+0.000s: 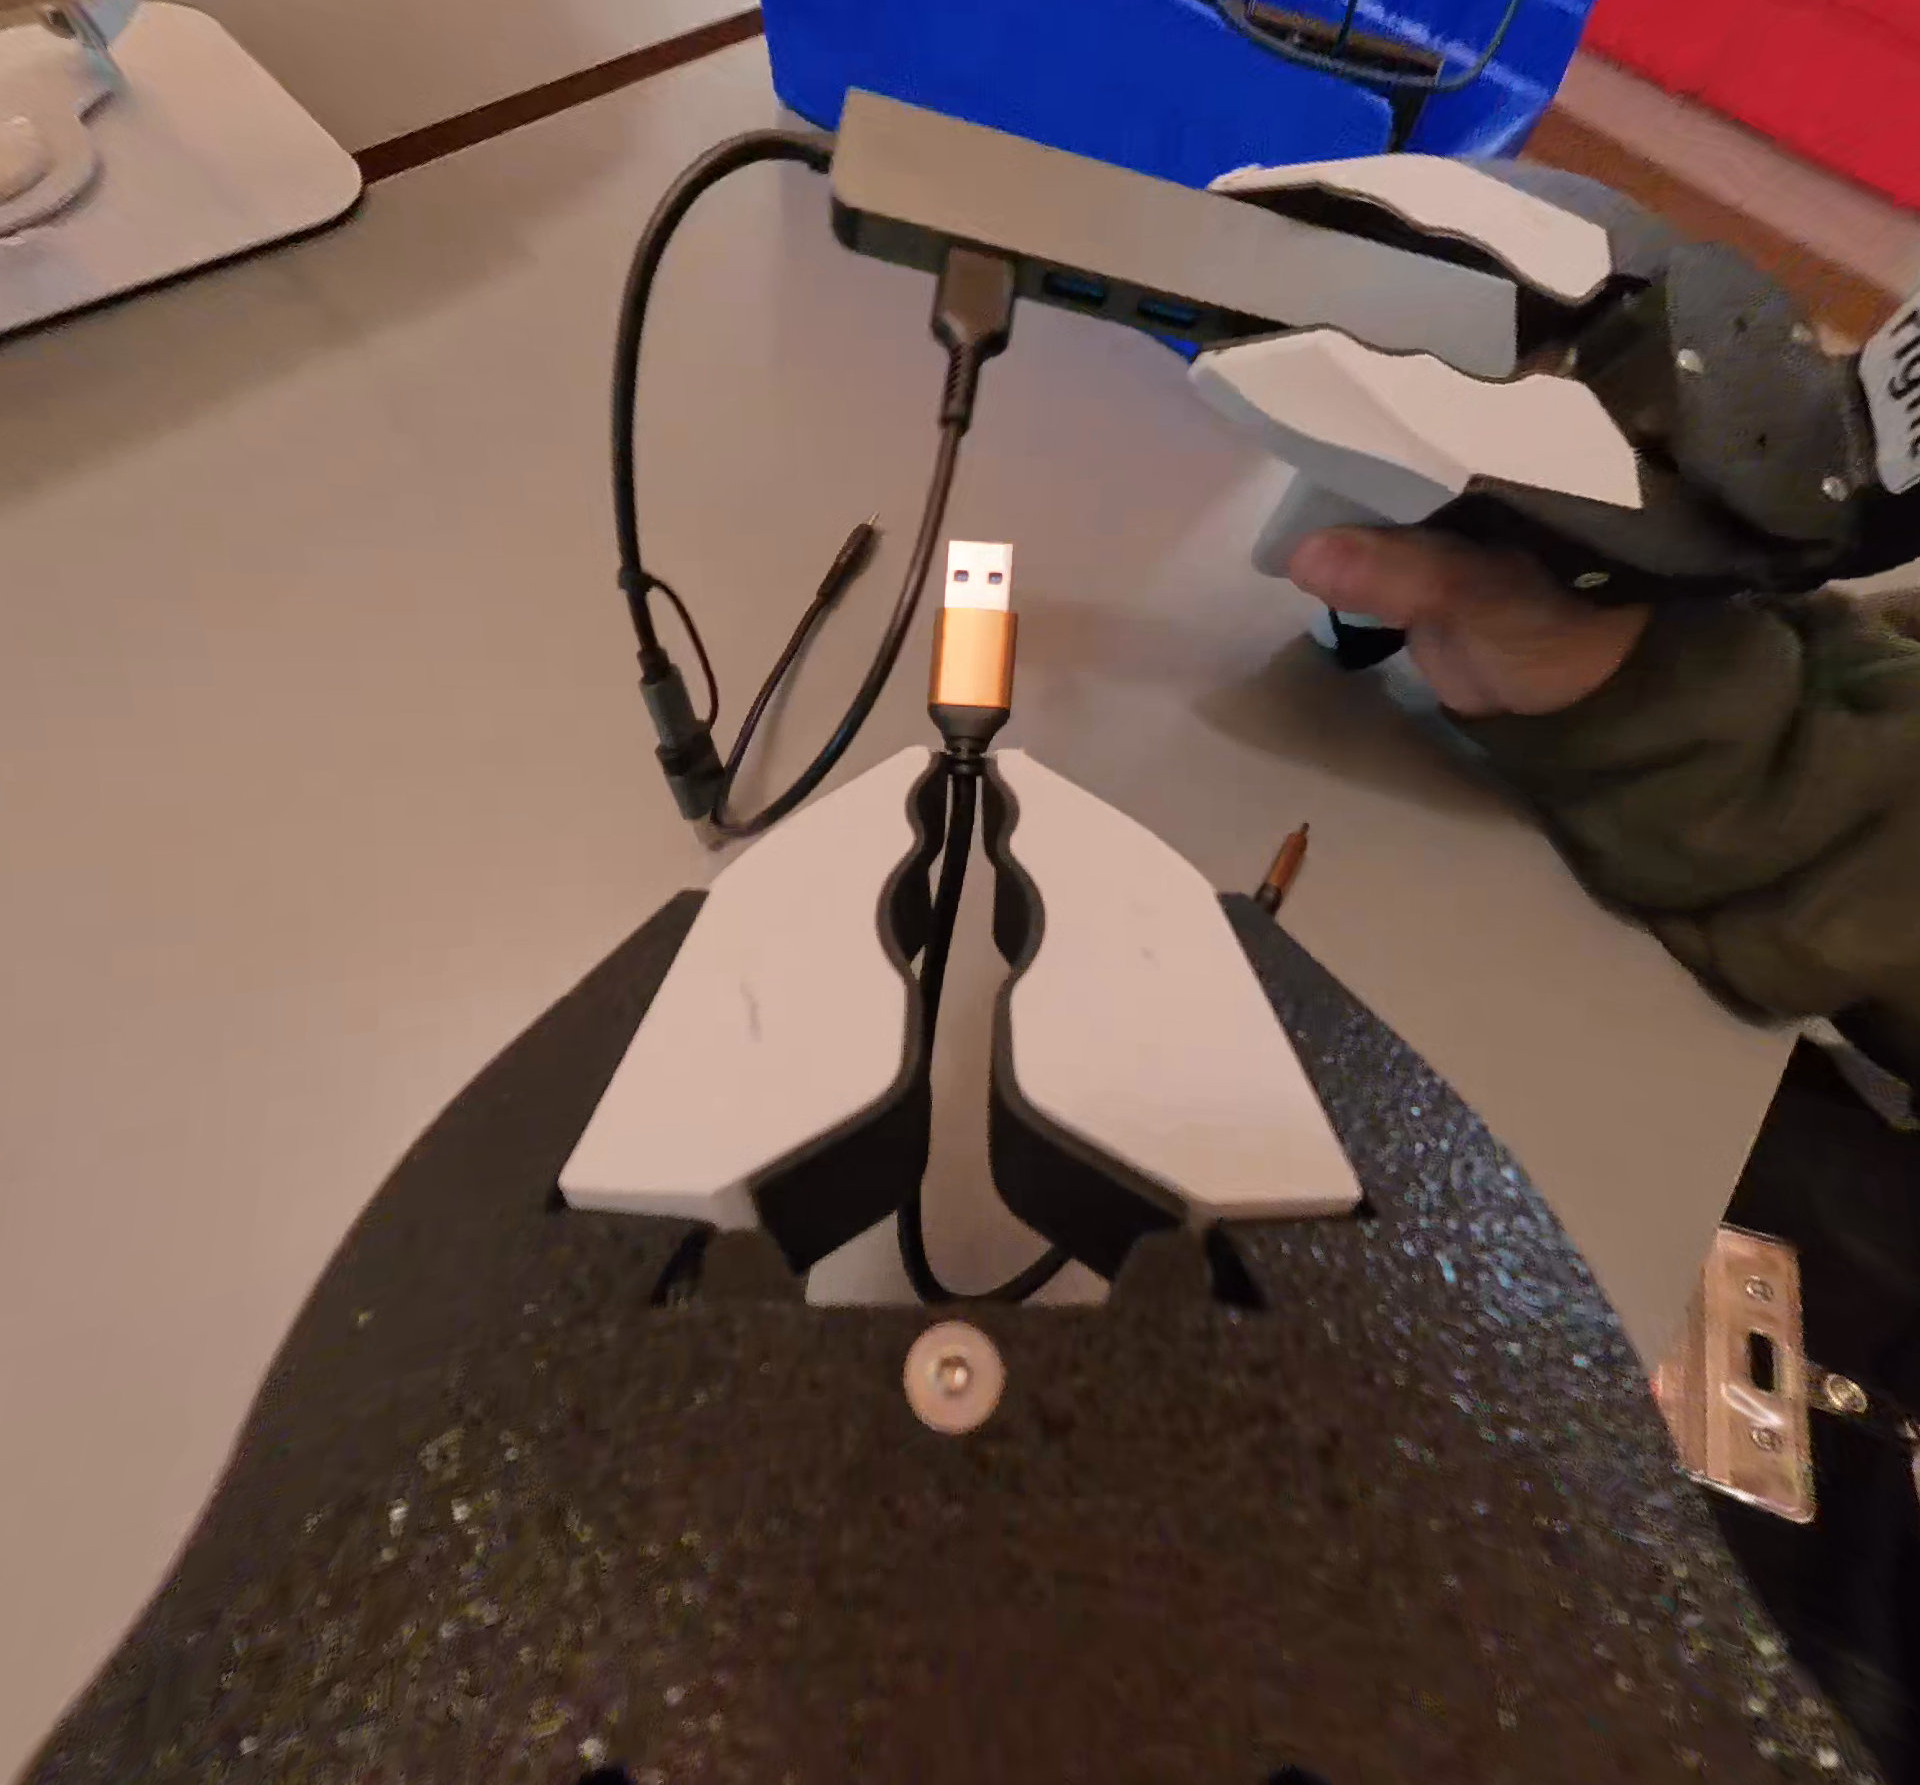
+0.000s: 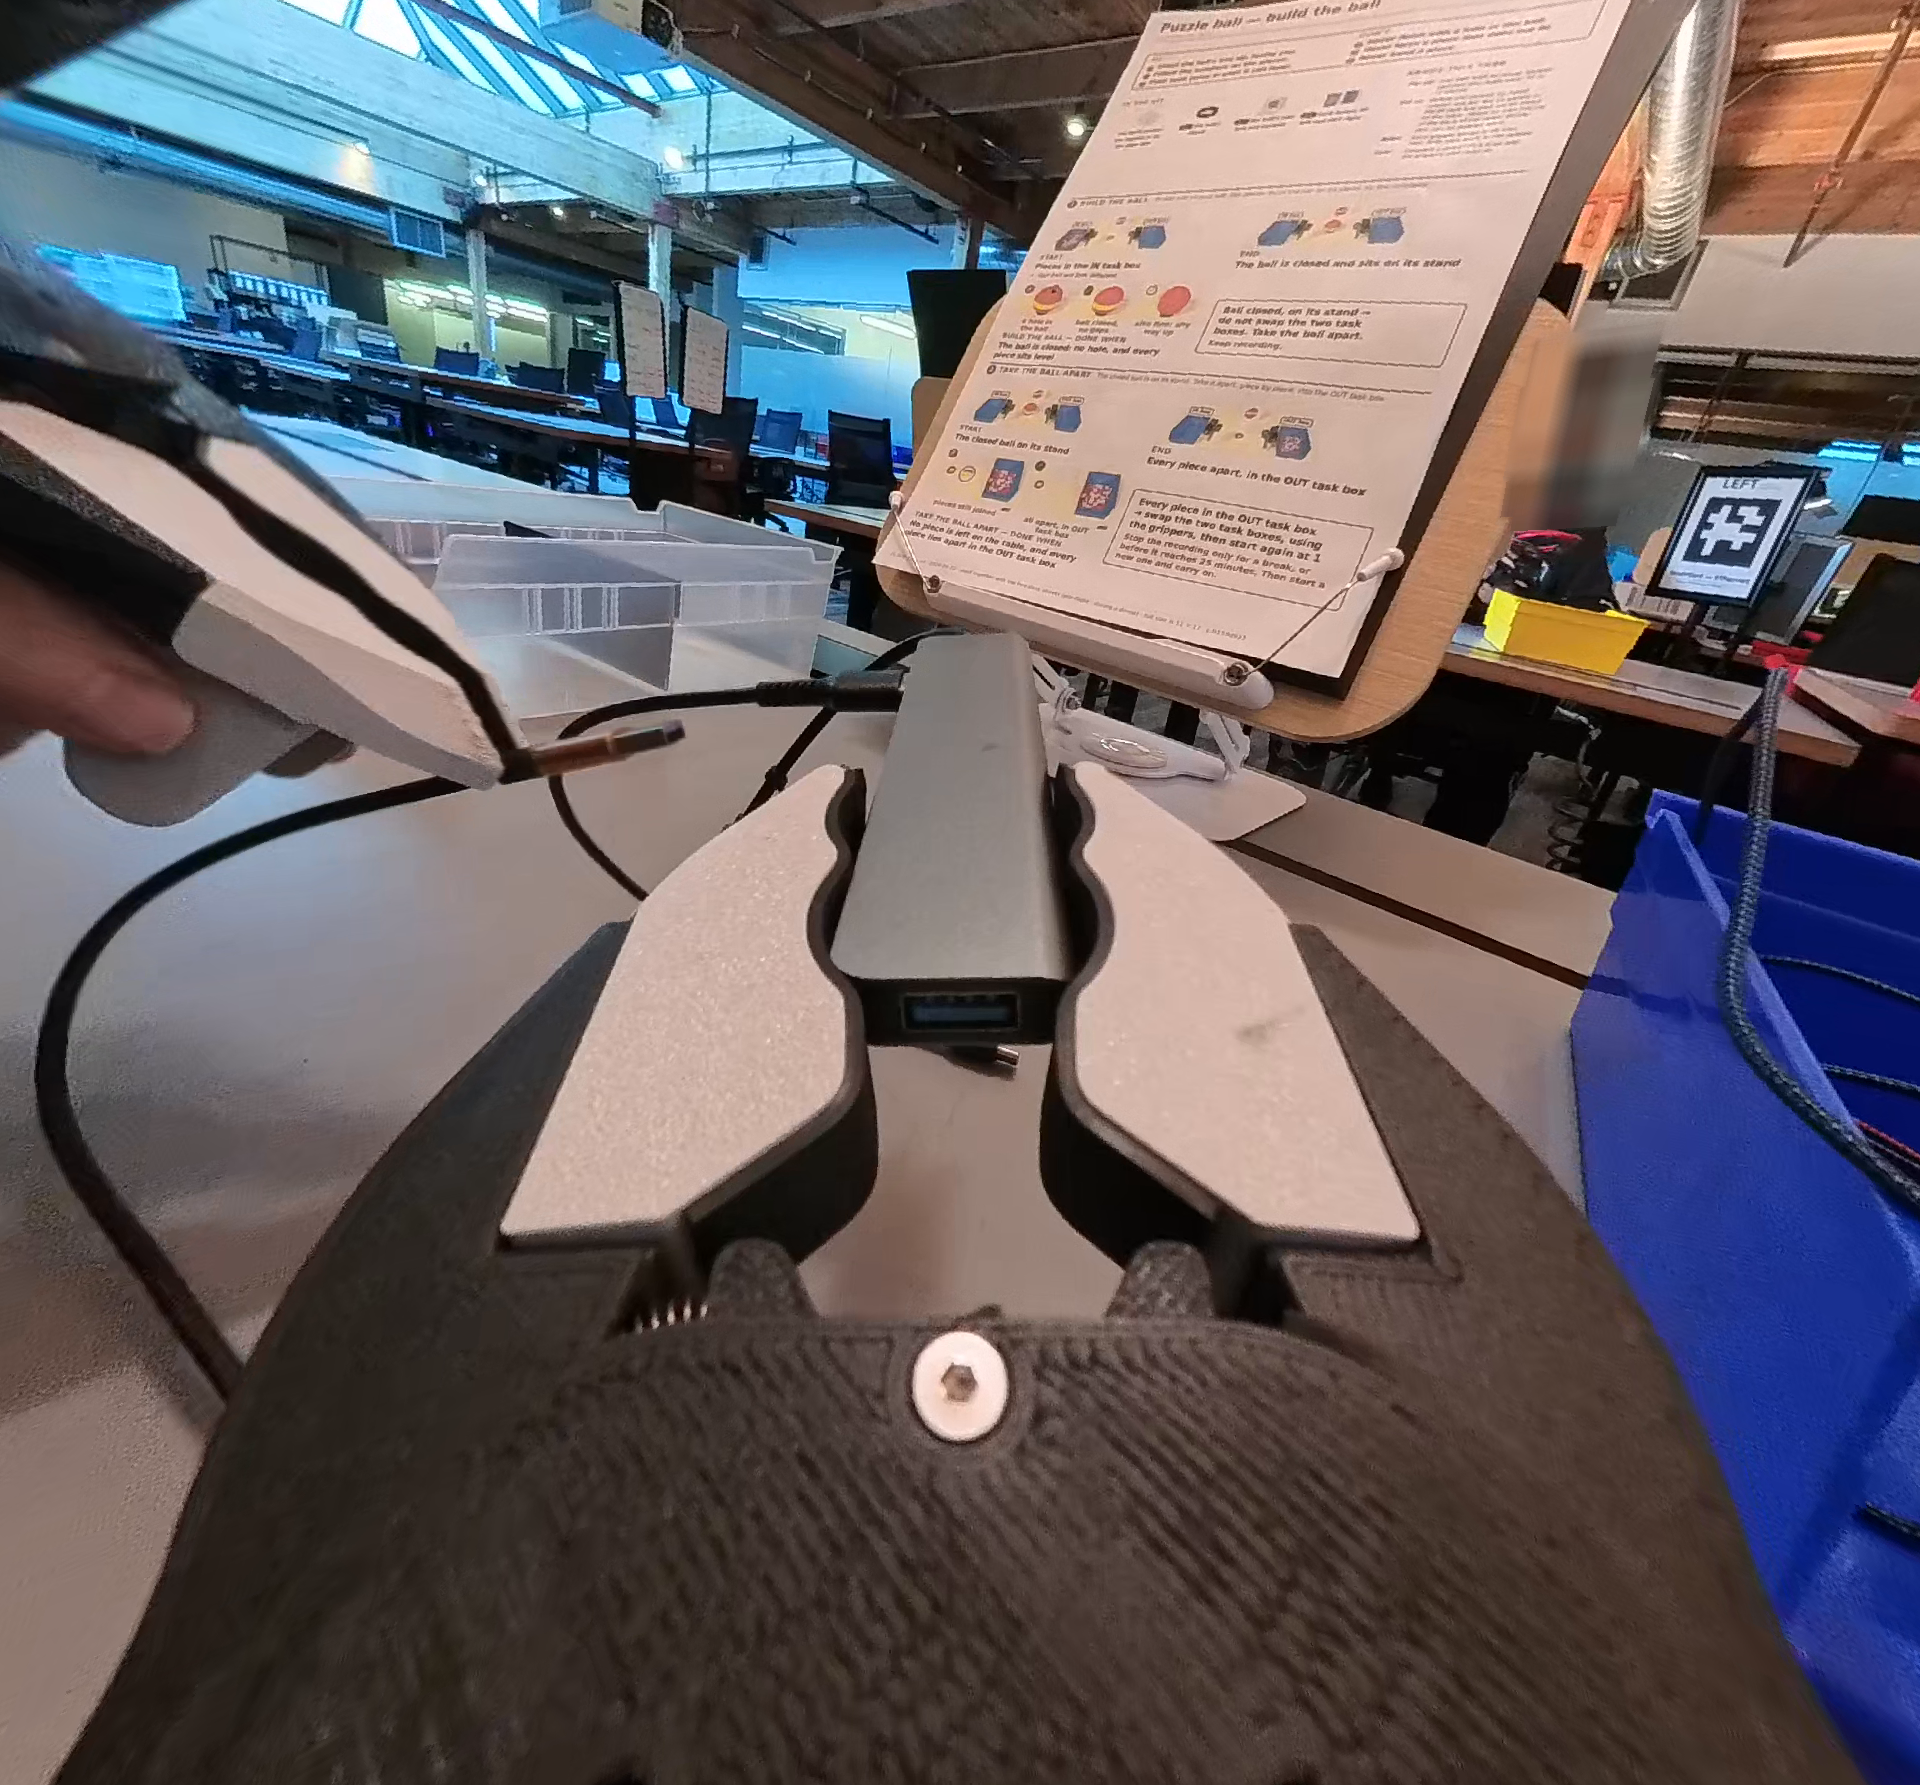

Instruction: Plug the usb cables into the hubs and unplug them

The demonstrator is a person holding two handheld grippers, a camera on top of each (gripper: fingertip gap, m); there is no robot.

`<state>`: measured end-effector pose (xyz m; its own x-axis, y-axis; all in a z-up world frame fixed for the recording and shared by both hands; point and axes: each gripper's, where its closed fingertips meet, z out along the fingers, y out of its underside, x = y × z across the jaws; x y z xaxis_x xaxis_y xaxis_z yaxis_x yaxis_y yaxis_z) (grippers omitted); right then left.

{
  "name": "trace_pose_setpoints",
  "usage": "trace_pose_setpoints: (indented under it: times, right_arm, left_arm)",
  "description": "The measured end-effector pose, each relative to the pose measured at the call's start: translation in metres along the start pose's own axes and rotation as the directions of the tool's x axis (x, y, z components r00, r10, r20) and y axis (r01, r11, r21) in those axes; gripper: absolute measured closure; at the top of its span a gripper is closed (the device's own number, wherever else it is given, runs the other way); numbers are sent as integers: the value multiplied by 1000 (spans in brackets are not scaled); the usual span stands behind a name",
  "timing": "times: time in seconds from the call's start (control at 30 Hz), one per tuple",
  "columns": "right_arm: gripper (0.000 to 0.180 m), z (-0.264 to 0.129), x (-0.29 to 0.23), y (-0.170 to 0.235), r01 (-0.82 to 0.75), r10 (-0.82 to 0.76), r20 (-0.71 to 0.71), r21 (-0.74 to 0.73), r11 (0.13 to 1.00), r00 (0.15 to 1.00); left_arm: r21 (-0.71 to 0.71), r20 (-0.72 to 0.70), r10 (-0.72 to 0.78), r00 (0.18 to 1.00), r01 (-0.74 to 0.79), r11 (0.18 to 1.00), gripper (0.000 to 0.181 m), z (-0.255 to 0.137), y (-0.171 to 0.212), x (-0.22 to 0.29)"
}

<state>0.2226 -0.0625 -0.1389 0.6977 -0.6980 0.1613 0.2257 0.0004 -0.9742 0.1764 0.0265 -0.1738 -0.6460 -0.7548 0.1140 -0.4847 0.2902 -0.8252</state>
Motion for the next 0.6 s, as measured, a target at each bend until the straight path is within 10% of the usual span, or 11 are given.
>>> trace_pose_setpoints:
  times: [0.6]
  right_arm:
    - [145,0,-1,0,-10,10,16,-1,1000,1000]
  left_arm:
    - [-170,107,212,971,-193,967,176,30,-31,25]
